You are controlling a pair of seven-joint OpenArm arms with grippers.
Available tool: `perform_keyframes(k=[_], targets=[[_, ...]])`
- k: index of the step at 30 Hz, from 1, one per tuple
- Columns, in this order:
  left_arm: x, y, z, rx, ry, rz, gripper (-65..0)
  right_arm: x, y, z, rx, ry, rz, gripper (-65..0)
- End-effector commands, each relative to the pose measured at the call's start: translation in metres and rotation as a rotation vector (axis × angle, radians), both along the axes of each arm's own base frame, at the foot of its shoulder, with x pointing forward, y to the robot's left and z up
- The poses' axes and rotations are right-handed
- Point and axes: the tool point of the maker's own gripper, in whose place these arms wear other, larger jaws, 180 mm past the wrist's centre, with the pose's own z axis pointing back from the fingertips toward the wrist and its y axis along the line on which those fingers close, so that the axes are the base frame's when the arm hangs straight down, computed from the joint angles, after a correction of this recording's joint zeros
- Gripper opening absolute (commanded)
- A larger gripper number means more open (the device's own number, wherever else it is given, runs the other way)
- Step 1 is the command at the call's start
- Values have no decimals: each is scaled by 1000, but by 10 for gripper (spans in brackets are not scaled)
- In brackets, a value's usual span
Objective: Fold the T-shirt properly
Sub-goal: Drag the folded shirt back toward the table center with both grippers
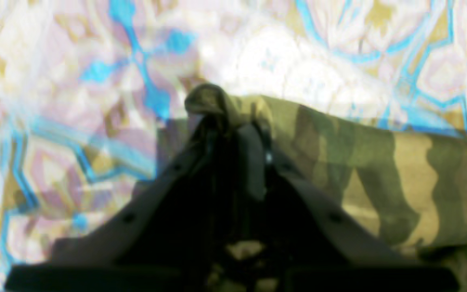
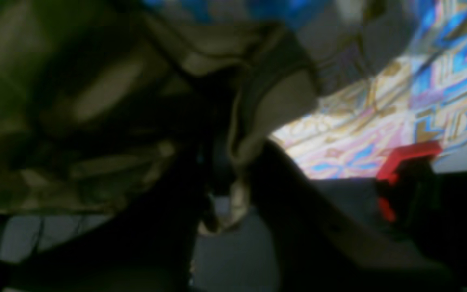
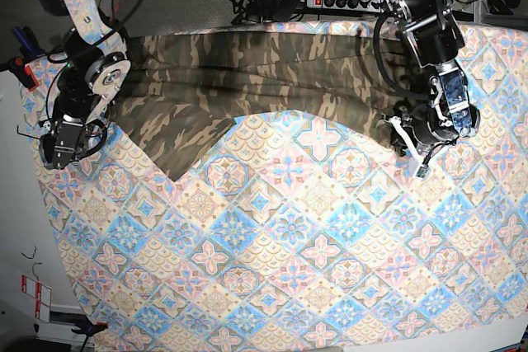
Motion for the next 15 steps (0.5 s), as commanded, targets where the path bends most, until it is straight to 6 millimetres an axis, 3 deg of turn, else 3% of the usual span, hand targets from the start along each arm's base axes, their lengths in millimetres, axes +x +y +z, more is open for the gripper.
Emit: perform_keyframes(k=[1,5,6,9,11,15], targets=[[-12,15,-7,69,70,8,-609,94,62,-7,248,-484,-104,-627],[-54,31,-24,96,161,16,-609,82,58,-10,235,-439,-111,-630],[-64,34,-28,99,174,16,-609,70,57,-17,233,-417,-116,-630],[-77,33,-34,91,157,18,-609,45,57,-31,231,-393,-126,-630],[-85,33,-37,91,172,17,-609,42,46,-29,197,-406,-127,-630],[-112,40,-45,87,213,56,-609,12,26,-34,129,-386,-130,-630]])
